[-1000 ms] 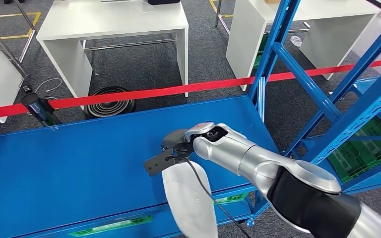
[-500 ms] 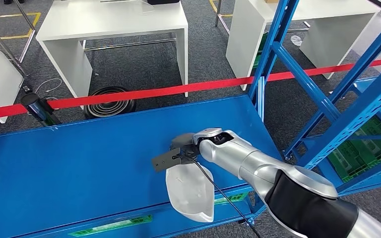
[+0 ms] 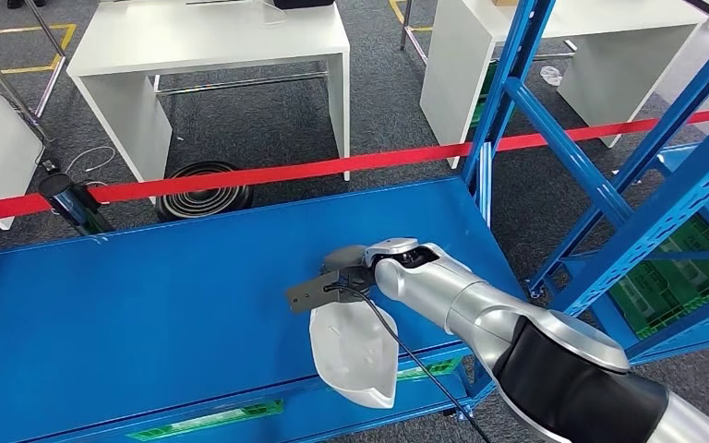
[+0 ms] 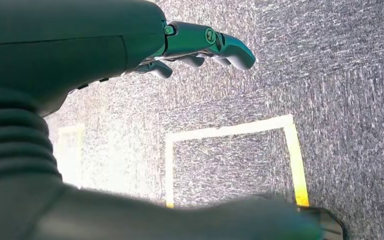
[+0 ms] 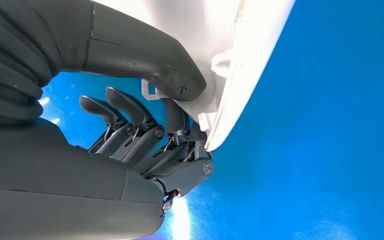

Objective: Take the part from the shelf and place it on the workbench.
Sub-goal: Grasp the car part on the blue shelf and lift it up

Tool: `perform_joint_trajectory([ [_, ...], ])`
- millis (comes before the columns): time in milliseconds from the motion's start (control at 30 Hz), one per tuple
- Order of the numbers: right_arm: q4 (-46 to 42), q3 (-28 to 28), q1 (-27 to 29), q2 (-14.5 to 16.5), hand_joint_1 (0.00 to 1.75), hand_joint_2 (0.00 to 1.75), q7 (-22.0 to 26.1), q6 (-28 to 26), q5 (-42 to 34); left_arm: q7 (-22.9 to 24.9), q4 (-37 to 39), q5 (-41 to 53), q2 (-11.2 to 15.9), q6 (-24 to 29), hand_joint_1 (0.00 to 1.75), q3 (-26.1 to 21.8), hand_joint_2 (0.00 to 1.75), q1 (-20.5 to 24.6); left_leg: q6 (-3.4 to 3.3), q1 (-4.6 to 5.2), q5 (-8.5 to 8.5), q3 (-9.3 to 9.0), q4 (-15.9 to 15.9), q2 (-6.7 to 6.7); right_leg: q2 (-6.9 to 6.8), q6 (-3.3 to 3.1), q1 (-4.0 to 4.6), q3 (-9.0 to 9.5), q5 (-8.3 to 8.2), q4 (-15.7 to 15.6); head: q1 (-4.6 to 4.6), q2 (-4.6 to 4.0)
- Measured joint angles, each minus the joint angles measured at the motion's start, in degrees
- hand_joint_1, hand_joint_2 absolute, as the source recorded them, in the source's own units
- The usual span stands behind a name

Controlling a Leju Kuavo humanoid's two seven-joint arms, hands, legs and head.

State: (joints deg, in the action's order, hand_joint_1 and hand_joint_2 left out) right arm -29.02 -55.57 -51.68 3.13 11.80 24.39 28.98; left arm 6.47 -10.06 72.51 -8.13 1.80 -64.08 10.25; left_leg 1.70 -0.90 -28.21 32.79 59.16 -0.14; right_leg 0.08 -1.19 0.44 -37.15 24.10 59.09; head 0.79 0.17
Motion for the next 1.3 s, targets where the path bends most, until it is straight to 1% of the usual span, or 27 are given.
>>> perform_joint_trajectory([
  [100,0.02,0.45,0.03,0.0,1.75,1.75,0.01,-0.43,0.13,-0.02,-0.02,-0.27,-0.02,0.3,0.0,0.0,1.75,0.01,0.0,0.0,0.0,0.0,0.0,0.0,0.01,0.0,0.0,-0.01,0.0,0.01,-0.01,0.0],
  [267,-0.22,2.58,-0.14,0.02,1.75,1.75,0.13,-4.41,-1.5,1.09,0.01,-0.82,-0.03,1.52,0.0,0.0,1.75,-0.08,0.0,-0.01,0.0,0.05,0.0,0.0,0.0,0.0,-0.01,-0.03,0.0,0.05,0.0,0.0],
  [333,-1.69,4.51,0.1,0.08,1.75,1.75,1.3,-7.74,-4.31,0.99,0.01,-1.27,-0.03,1.63,0.0,-0.03,1.75,-0.23,0.01,-0.01,0.01,0.09,0.0,0.02,0.0,0.0,-0.01,-0.08,-0.01,0.07,0.01,0.0],
  [400,-5.91,8.42,0.81,0.21,1.75,1.75,1.79,-10.59,-9.27,0.35,0.01,-1.68,-0.04,1.66,0.0,-0.09,1.75,-0.42,0.01,-0.02,0.02,0.14,0.0,0.07,0.02,0.0,-0.03,-0.17,-0.02,0.1,0.0,0.0],
  [500,-15.1,15.51,2.14,0.29,1.75,1.75,0.22,-9.8,-15.81,-0.36,0.01,-2.05,-0.11,1.7,0.0,-0.11,1.75,-0.63,0.02,-0.01,0.02,0.19,0.0,0.05,0.01,-0.01,-0.02,-0.24,0.0,0.12,-0.01,0.0],
  [567,-19.71,18.9,2.88,0.3,1.75,1.75,-0.28,-9.08,-17.37,-0.5,0.01,-2.17,-0.17,1.72,0.0,-0.11,1.75,-0.8,0.02,-0.01,0.02,0.21,0.0,-0.01,-0.04,-0.03,0.01,-0.24,0.02,0.12,-0.01,0.0],
  [633,-22.68,21.1,3.58,0.28,1.75,1.75,-0.45,-8.95,-17.63,-0.54,0.01,-2.19,-0.24,1.72,0.0,-0.11,1.75,-0.93,0.02,-0.02,0.02,0.23,0.0,-0.05,-0.08,-0.04,0.01,-0.25,0.03,0.12,-0.01,-0.01],
  [833,-27.9,25.09,5.66,0.37,1.75,1.75,0.22,-9.19,-19.79,-0.46,0.01,-2.21,-0.31,1.72,0.0,-0.11,1.75,-1.23,-0.01,0.08,0.01,0.27,0.04,0.04,-0.02,0.04,-0.17,-0.27,-0.03,0.08,-0.01,0.0],
  [1000,-32.1,28.42,8.25,1.22,1.75,1.75,-1.51,-9.51,-27.07,0.23,0.01,-1.95,-0.45,1.72,0.0,-0.11,1.75,-1.96,-0.11,0.27,0.02,0.36,0.09,0.01,-0.05,0.21,-0.4,-0.29,-0.13,0.02,-0.01,0.0],
  [1100,-33.51,29.97,9.27,1.6,1.75,1.75,-1.77,-9.22,-29.58,0.48,0.01,-1.74,-0.5,1.72,0.0,-0.11,1.75,-2.11,-0.41,0.47,0.05,0.44,0.16,-0.02,-0.11,0.44,-0.6,-0.29,-0.26,-0.05,-0.01,-0.01],
  [1167,-34.11,30.5,9.65,1.72,1.75,1.75,-1.79,-9.15,-29.93,0.52,0.01,-1.66,-0.56,1.72,0.0,-0.11,1.75,-2.12,-0.73,0.61,0.29,0.49,0.17,-0.04,-0.11,0.77,-0.74,-0.24,-0.58,-0.22,-0.01,-0.01],
  [1200,-34.33,30.7,9.76,1.77,1.75,1.75,-1.79,-9.13,-30.4,0.54,0.02,-1.66,-0.66,1.72,0.0,-0.11,1.75,-2.11,-0.95,0.45,0.64,0.46,-0.07,0.01,-0.09,0.99,-0.72,-0.28,-0.65,-0.27,-0.02,0.0],
  [1233,-34.45,30.87,9.81,1.83,1.75,1.75,-1.8,-9.13,-31.36,0.54,0.02,-1.66,-0.78,1.72,0.0,-0.11,1.75,-2.09,-1.17,0.29,1.08,0.44,-0.38,0.1,-0.03,1.23,-0.73,-0.38,-0.29,-0.05,-0.01,0.0],
  [1267,-34.47,31.15,9.8,1.86,1.75,1.75,-1.77,-9.13,-33.13,0.54,0.02,-1.66,-0.89,1.73,0.0,-0.11,1.75,-2.07,-1.45,0.09,1.54,0.51,-0.71,0.2,0.03,1.43,-0.74,-0.76,0.84,0.97,0.05,-0.01],
  [1300,-34.34,31.6,9.73,1.91,1.75,1.75,-1.69,-9.17,-35.6,0.54,0.03,-1.67,-0.99,1.76,0.0,-0.11,1.75,-2.06,-1.7,-0.12,1.96,0.71,-0.99,0.3,0.07,1.64,-0.79,-1.56,2.78,3.18,0.12,-0.01],
])
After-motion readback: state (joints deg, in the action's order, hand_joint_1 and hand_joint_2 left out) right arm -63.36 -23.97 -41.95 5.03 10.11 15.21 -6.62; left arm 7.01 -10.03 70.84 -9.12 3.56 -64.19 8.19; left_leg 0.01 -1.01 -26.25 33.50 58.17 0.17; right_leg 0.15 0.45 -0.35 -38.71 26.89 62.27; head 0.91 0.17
